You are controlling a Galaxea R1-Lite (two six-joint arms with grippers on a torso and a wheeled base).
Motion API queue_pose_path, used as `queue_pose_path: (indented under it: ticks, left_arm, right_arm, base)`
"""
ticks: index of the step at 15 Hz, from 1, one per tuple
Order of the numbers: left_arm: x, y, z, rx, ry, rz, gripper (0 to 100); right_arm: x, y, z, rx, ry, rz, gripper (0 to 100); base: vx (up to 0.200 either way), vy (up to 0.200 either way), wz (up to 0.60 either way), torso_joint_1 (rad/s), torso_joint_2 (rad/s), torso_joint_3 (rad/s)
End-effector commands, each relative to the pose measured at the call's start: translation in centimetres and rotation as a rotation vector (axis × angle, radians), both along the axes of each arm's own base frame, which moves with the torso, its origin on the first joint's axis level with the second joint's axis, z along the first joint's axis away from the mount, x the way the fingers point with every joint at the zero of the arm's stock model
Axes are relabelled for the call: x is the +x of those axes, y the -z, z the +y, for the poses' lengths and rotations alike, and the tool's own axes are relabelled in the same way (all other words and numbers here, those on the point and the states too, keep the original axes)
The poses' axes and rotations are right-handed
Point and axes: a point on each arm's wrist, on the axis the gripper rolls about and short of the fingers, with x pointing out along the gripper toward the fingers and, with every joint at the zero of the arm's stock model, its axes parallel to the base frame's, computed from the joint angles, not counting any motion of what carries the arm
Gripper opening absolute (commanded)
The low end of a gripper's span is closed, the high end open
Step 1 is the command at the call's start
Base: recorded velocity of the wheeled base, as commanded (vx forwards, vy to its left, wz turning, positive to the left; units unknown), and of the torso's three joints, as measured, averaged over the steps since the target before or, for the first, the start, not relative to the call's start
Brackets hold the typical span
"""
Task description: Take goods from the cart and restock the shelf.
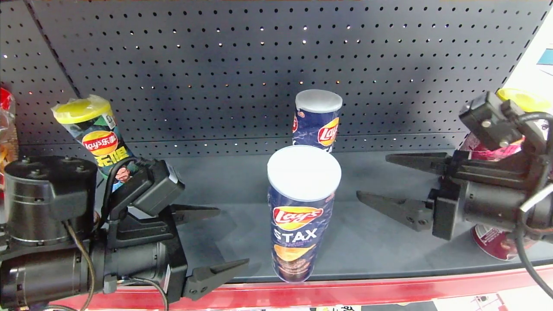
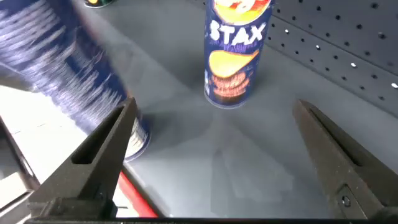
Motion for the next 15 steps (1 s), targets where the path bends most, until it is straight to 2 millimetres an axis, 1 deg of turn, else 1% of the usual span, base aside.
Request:
queue_pose_path:
  ticks: [1,3,7,10,15]
  left_arm:
    - [0.4,0.5,-0.2,0.018,0.003,0.010,100]
    - [0.7,1.0,-0.5,0.034,0.008,0.022,100]
    - [1.5,1.7,-0.9,0.069,0.022,0.023,100]
    - [1.7,2.0,-1.1,0.076,0.023,0.032,100]
    - [2.3,1.8,-1.7,0.074,0.031,0.030,100]
  right_arm:
    - [-2.6,-0.3,-1.4,0.025,-0.018,-0.037,100]
    - [-3.6,0.1,-2.0,0.028,-0.024,-0.041,100]
    - [-4.3,-0.7,-2.5,0.052,-0.021,-0.076,100]
    - [-4.3,-0.9,-2.6,0.058,-0.021,-0.084,100]
    - [-4.1,-1.1,-2.4,0.060,-0.020,-0.088,100]
  base:
    - [0.000,0.000,0.00,0.000,0.00,0.000]
    - [0.000,0.000,0.00,0.000,0.00,0.000]
    - [0.000,0.000,0.00,0.000,0.00,0.000]
    - [0.000,0.000,0.00,0.000,0.00,0.000]
    - [0.000,0.000,0.00,0.000,0.00,0.000]
